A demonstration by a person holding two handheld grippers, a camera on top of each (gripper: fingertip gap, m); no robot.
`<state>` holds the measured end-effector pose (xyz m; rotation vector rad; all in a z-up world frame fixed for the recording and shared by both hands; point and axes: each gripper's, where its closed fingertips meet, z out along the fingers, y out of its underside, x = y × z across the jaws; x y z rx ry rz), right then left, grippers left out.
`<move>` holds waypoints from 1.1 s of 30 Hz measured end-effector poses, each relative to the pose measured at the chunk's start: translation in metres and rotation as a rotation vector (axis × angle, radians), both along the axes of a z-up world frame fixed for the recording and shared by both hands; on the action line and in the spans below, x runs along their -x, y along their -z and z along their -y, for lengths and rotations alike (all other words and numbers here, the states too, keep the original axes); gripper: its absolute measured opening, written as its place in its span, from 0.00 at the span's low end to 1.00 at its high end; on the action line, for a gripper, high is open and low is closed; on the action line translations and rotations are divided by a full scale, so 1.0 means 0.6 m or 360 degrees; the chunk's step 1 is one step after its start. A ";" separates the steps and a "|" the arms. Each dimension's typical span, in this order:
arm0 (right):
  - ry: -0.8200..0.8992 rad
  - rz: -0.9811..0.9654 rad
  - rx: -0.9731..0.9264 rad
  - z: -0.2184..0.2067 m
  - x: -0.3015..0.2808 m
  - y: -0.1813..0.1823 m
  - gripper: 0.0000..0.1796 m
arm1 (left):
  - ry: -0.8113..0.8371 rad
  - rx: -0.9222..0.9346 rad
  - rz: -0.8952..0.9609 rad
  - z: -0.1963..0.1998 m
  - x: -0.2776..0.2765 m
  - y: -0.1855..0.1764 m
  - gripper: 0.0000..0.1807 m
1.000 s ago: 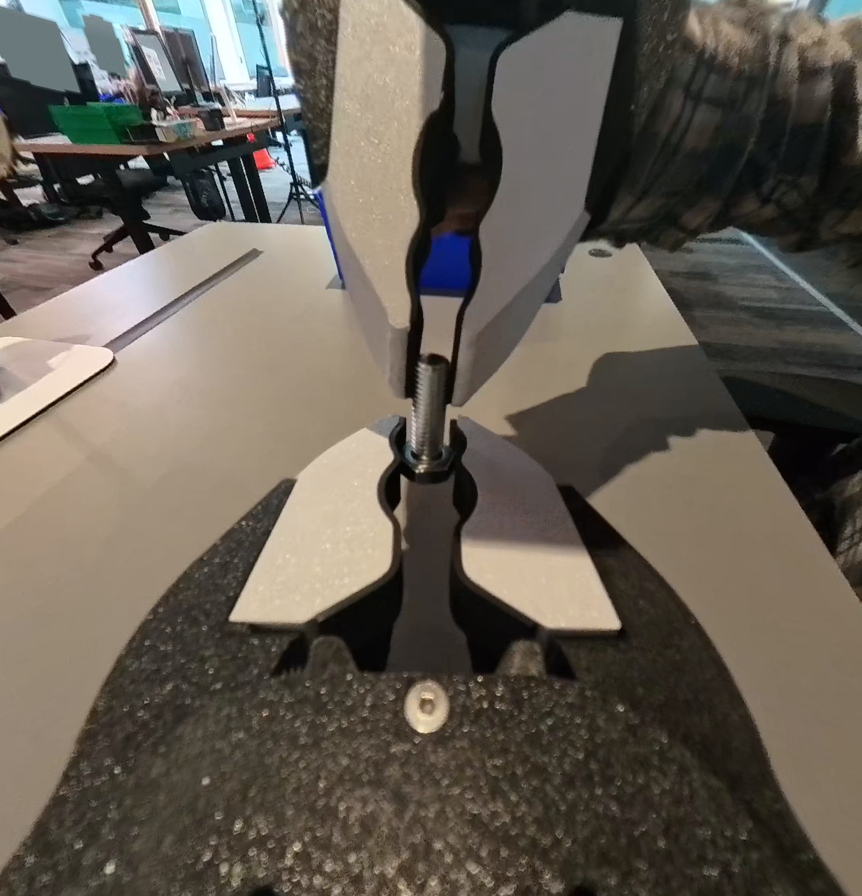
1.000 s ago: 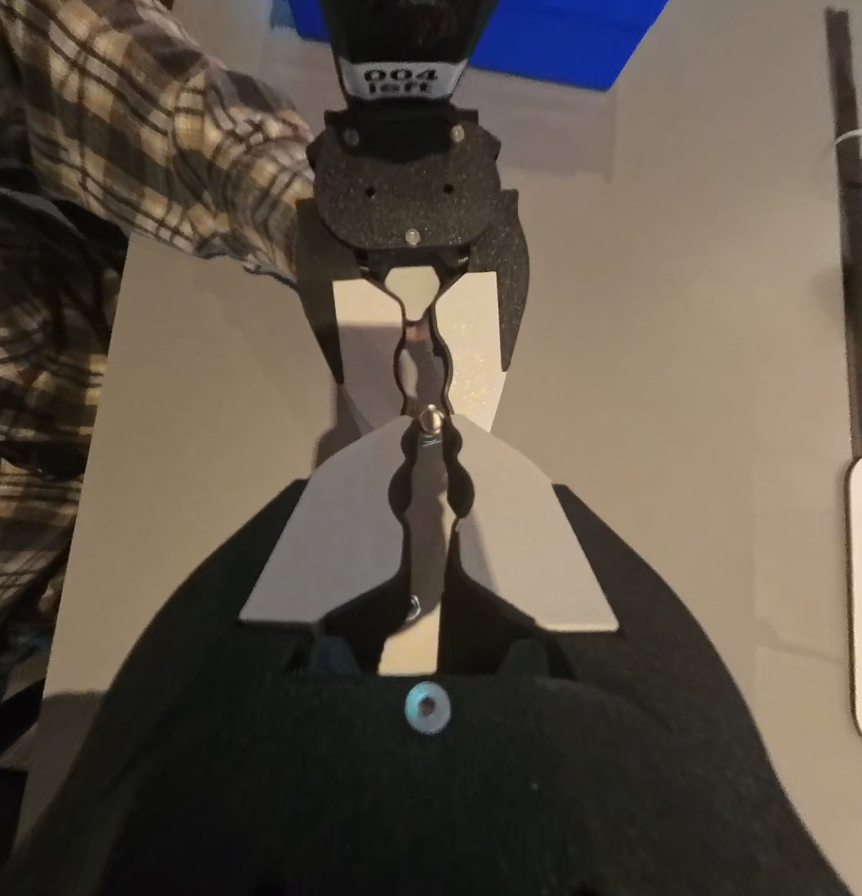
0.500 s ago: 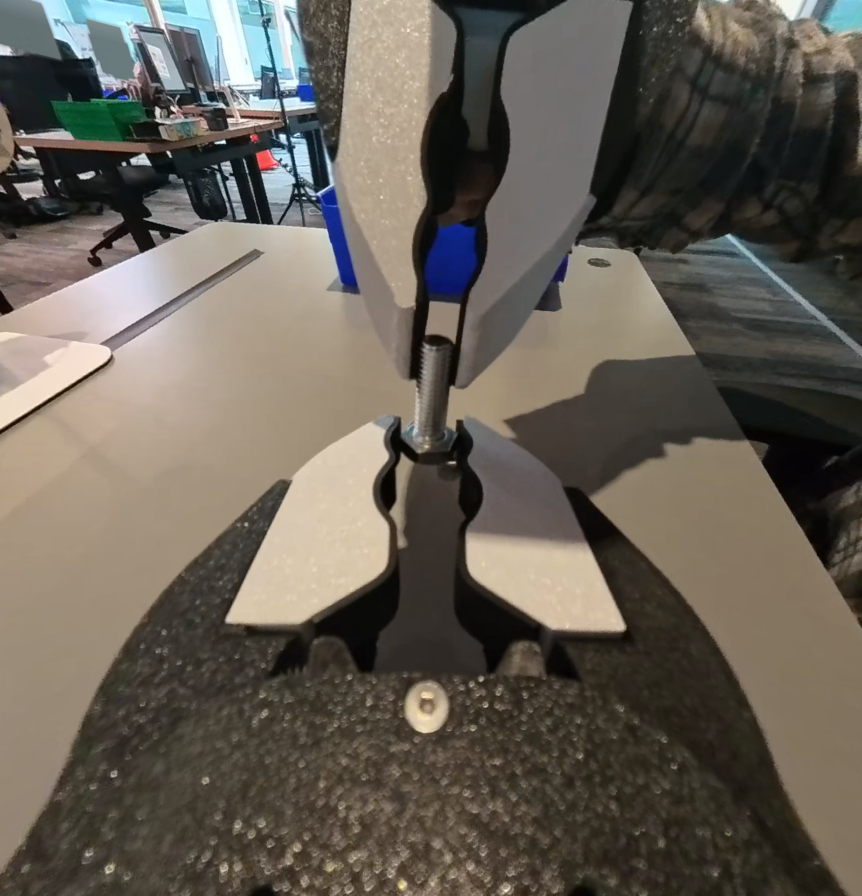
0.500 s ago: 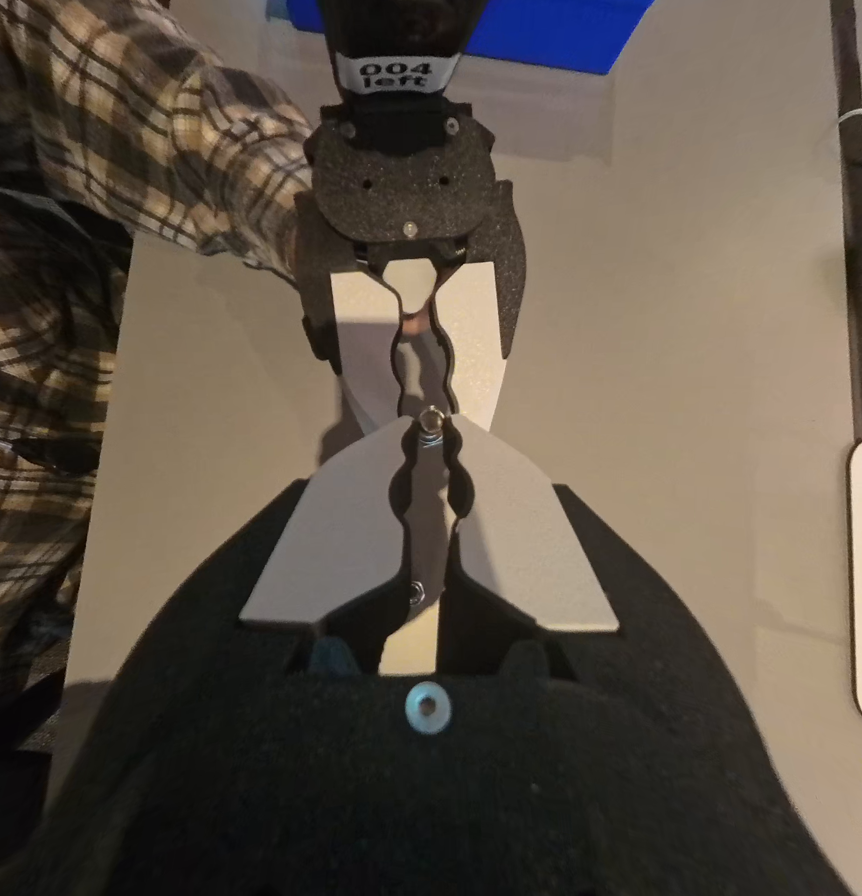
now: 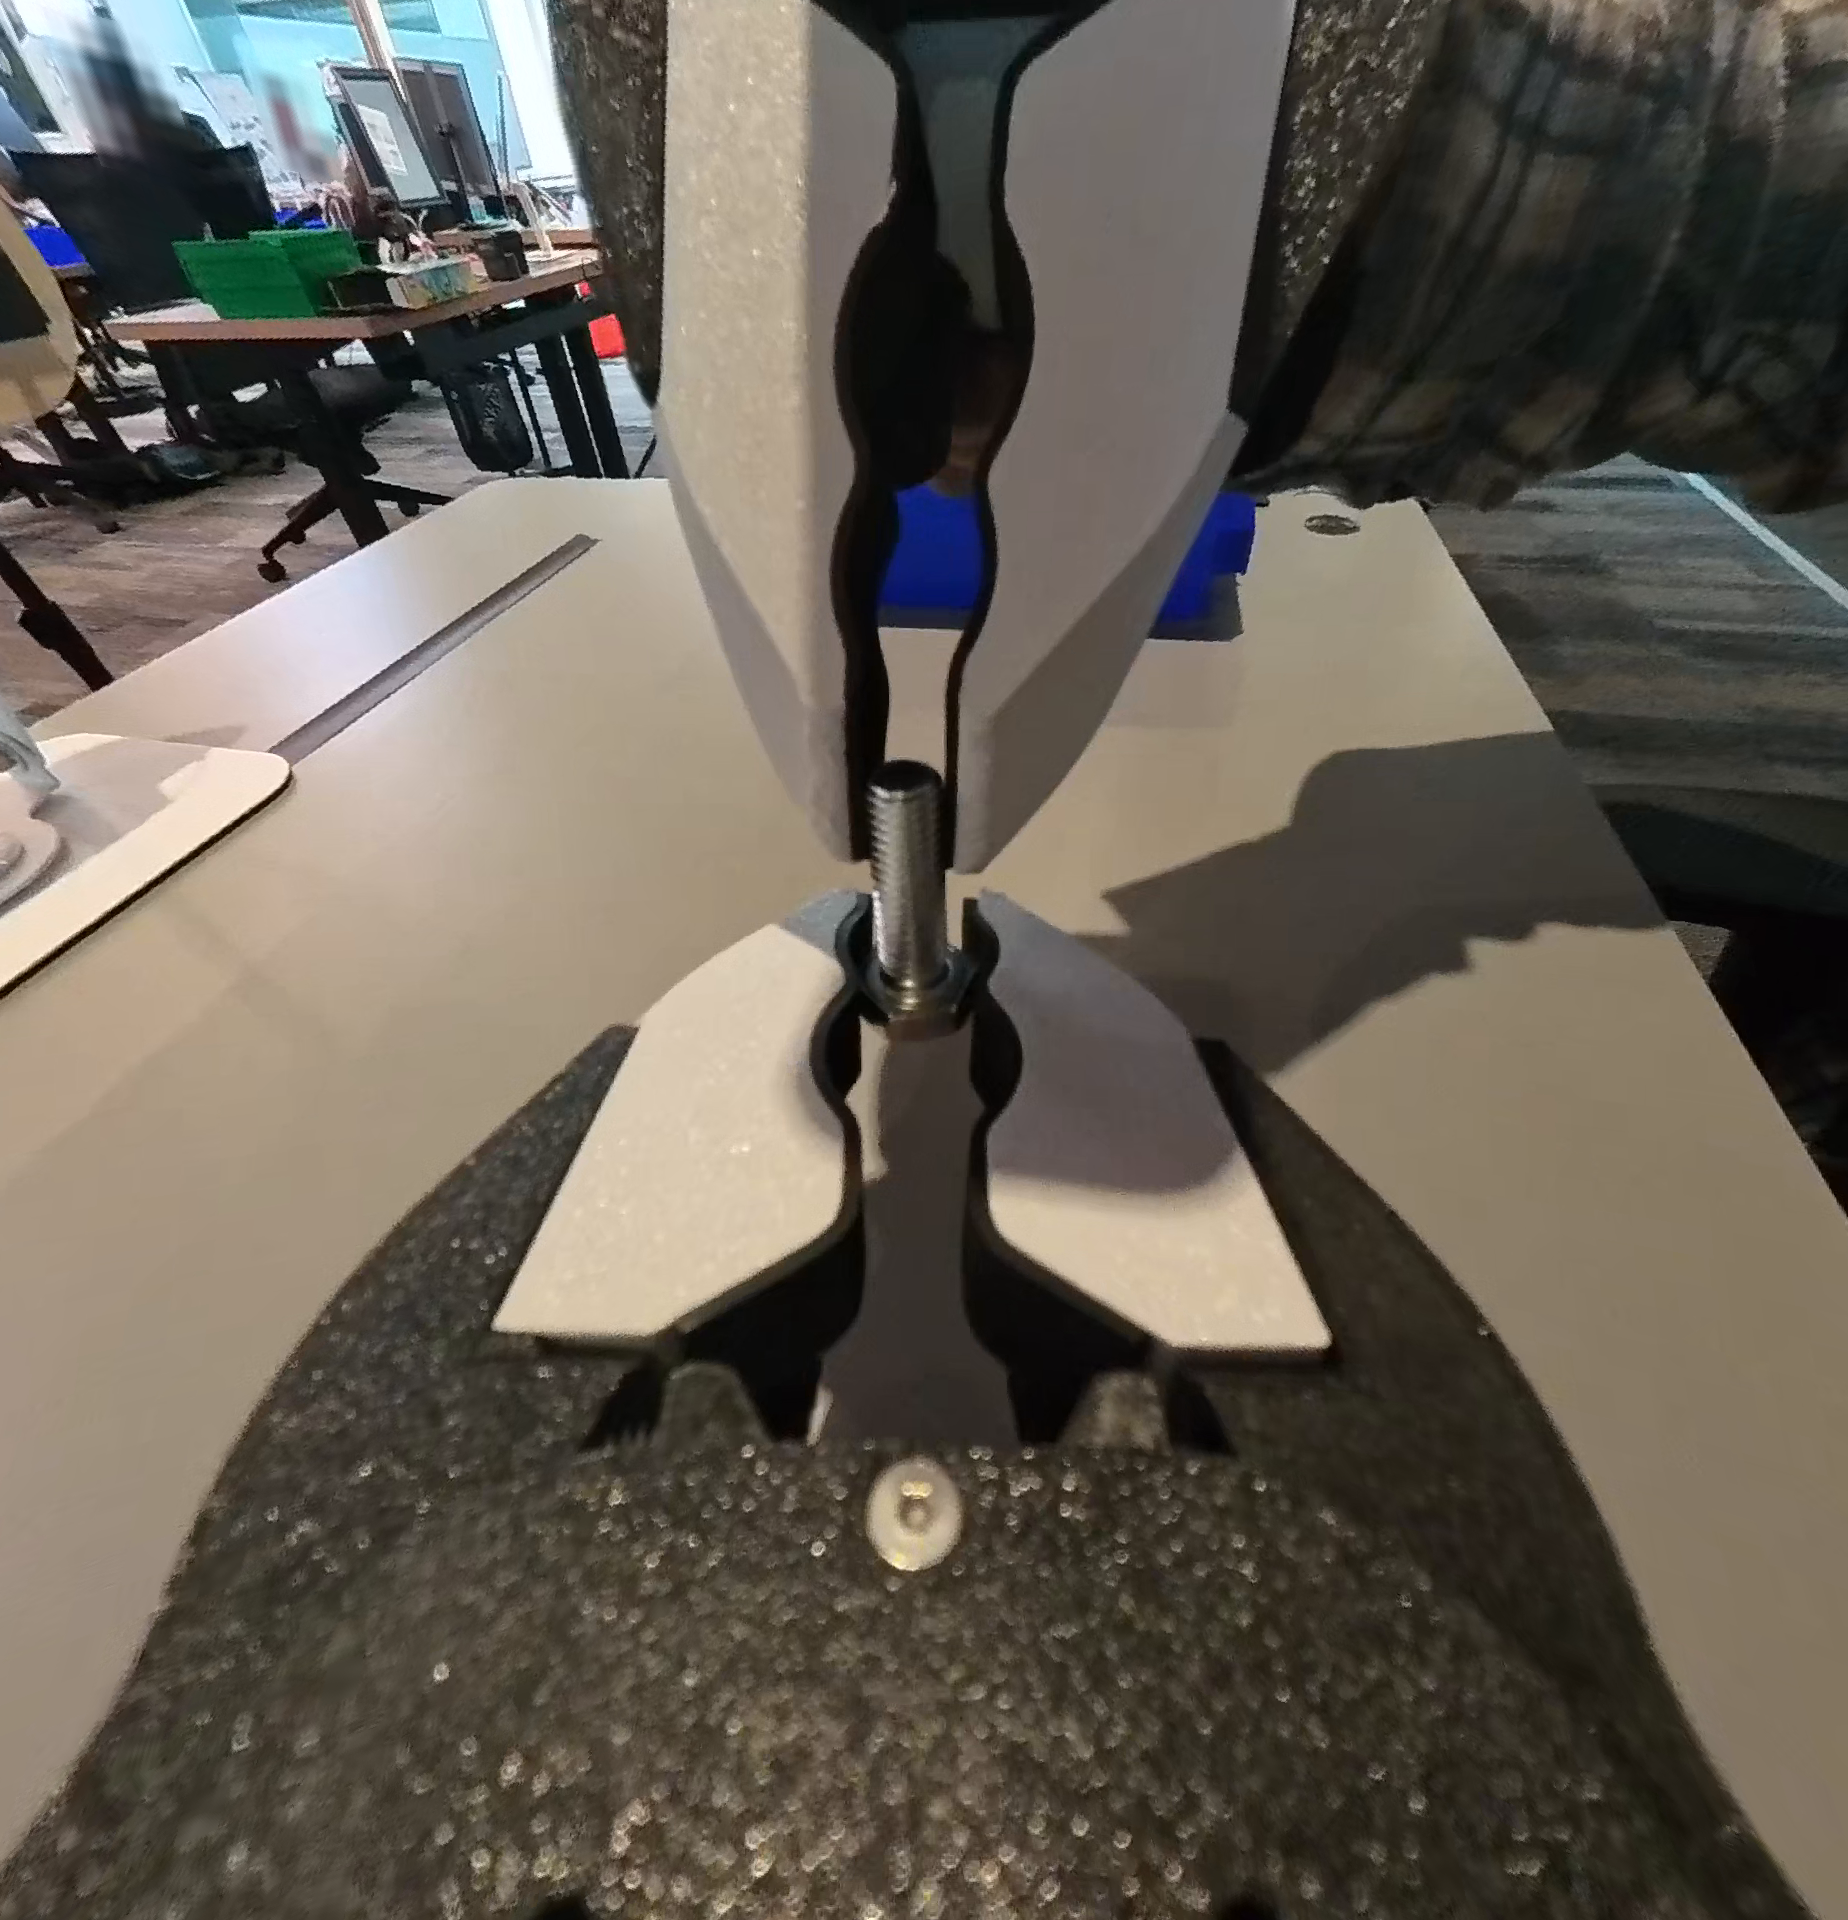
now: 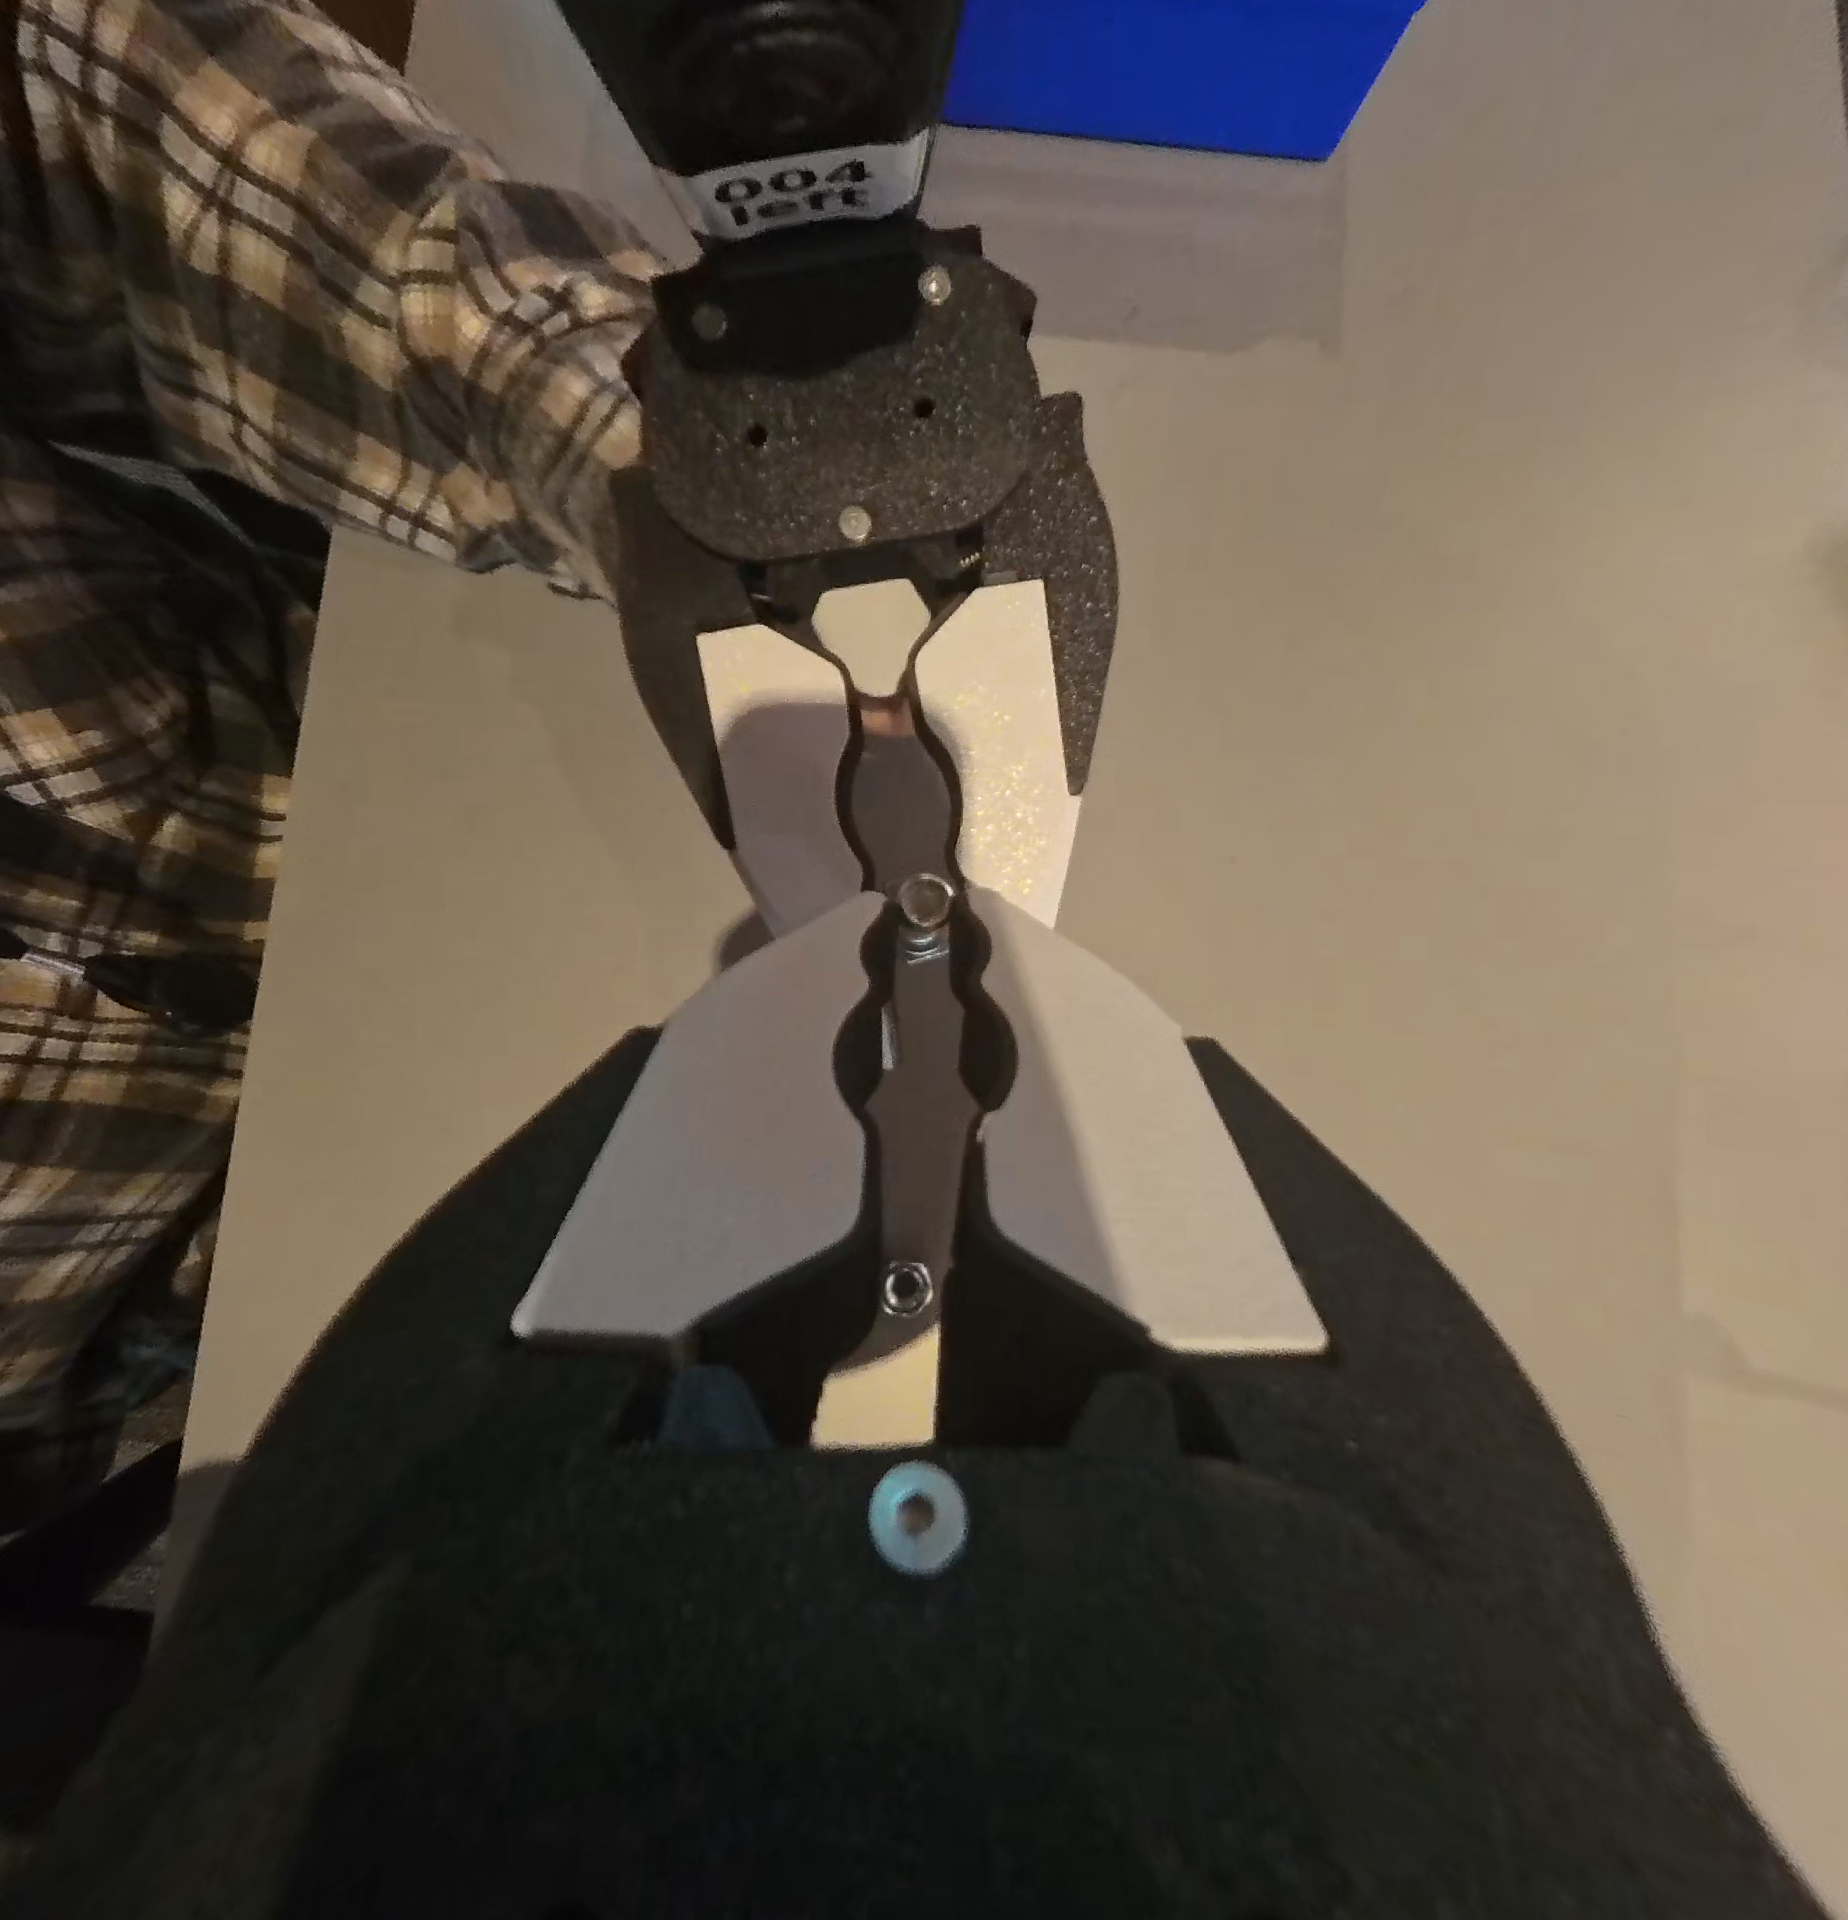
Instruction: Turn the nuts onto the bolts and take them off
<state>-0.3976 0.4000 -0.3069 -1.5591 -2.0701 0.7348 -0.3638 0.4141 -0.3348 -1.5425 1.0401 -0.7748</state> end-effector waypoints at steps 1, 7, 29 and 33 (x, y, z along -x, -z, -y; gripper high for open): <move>0.0001 -0.0003 -0.0003 0.000 0.000 0.000 0.05 | -0.0005 0.0002 -0.0004 0.000 0.000 0.000 0.09; -0.0018 -0.0068 -0.0021 -0.002 -0.006 -0.013 0.09 | -0.0049 0.0017 0.0037 -0.001 0.000 -0.009 0.08; -0.0448 0.0930 -0.0402 -0.039 -0.166 0.201 0.14 | -0.0218 0.0155 -0.0022 -0.053 0.062 0.019 0.08; -0.0470 0.0954 -0.0402 -0.040 -0.165 0.209 0.13 | -0.0223 0.0155 -0.0026 -0.054 0.063 0.020 0.08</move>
